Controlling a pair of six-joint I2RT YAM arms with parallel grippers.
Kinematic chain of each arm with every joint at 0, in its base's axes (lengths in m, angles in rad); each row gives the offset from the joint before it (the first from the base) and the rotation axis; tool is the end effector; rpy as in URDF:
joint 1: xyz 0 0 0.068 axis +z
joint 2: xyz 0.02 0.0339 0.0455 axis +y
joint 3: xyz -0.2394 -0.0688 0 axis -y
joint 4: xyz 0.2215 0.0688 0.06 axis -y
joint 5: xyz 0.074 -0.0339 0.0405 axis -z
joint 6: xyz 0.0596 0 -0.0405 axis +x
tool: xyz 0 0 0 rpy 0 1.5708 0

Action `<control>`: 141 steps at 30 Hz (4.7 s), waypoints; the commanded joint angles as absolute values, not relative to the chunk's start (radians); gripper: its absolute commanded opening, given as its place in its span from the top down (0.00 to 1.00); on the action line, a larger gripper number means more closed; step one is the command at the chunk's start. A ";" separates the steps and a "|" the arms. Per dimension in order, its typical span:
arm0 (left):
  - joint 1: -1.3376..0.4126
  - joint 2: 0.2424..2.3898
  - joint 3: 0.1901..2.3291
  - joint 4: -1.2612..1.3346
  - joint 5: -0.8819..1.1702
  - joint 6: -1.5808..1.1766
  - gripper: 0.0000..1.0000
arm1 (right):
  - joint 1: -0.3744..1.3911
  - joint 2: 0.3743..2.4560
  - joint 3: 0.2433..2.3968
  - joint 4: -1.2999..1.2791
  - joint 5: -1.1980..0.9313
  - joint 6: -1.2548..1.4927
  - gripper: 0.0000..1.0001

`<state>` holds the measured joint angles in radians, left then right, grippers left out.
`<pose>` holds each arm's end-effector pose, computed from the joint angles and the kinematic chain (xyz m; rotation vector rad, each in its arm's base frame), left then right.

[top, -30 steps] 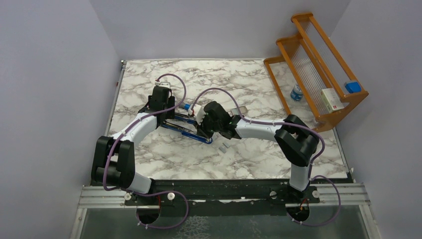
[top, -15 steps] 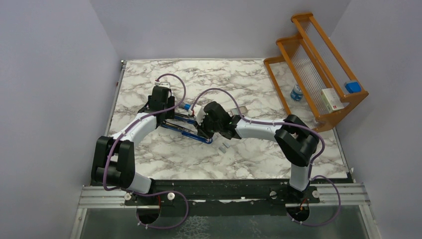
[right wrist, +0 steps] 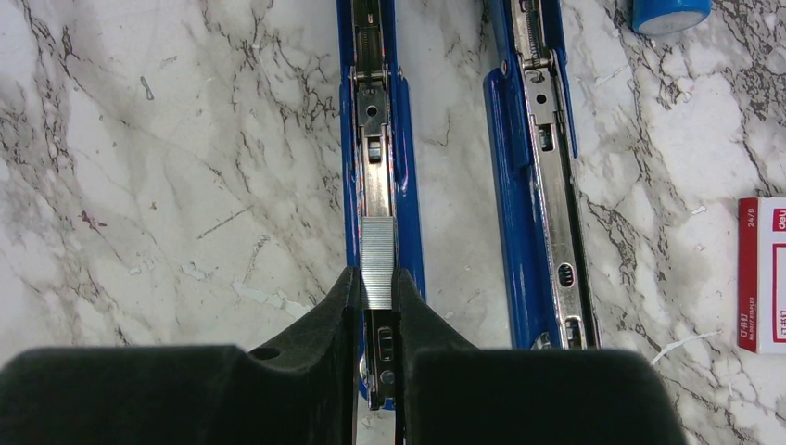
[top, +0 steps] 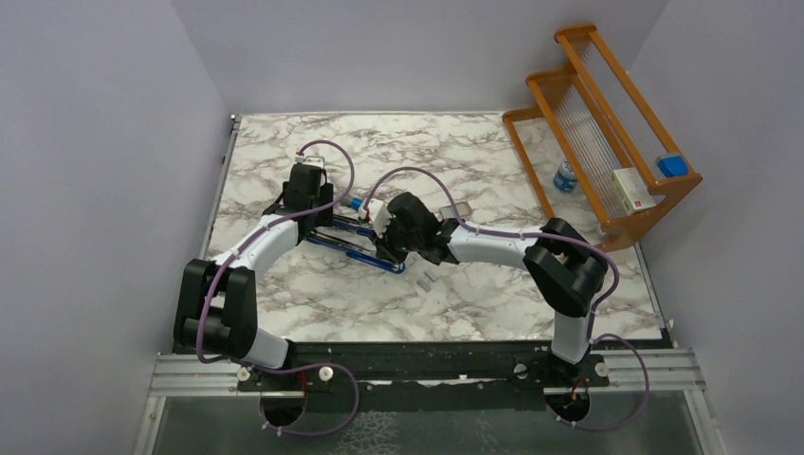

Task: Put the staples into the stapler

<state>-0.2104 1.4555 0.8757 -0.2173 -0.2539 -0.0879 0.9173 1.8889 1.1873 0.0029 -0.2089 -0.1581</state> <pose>0.2991 -0.0486 0.1860 0.0218 2.3406 0.1535 0.2359 0.3283 0.1587 -1.2907 1.9424 0.6290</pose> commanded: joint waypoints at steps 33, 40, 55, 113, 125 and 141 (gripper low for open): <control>-0.201 1.435 0.864 -0.189 -0.235 -0.077 0.34 | 0.925 1.932 1.250 -0.124 -0.200 -0.200 0.99; -0.199 1.435 0.864 -0.189 -0.233 -0.077 0.34 | 0.925 1.887 1.243 -0.081 -0.205 -0.211 0.99; -0.199 1.435 0.862 -0.190 -0.230 -0.077 0.34 | 0.925 1.874 1.226 -0.046 -0.259 -0.241 0.99; -0.195 1.436 0.863 -0.187 -0.224 -0.076 0.34 | 0.925 1.935 1.269 -0.114 -0.244 -0.235 0.72; -0.193 1.432 0.864 -0.187 -0.225 -0.074 0.34 | 0.925 1.878 1.236 0.012 -0.190 -0.167 0.71; -0.192 1.429 0.863 -0.186 -0.226 -0.074 0.35 | 0.913 1.983 1.295 0.002 -0.182 -0.152 0.71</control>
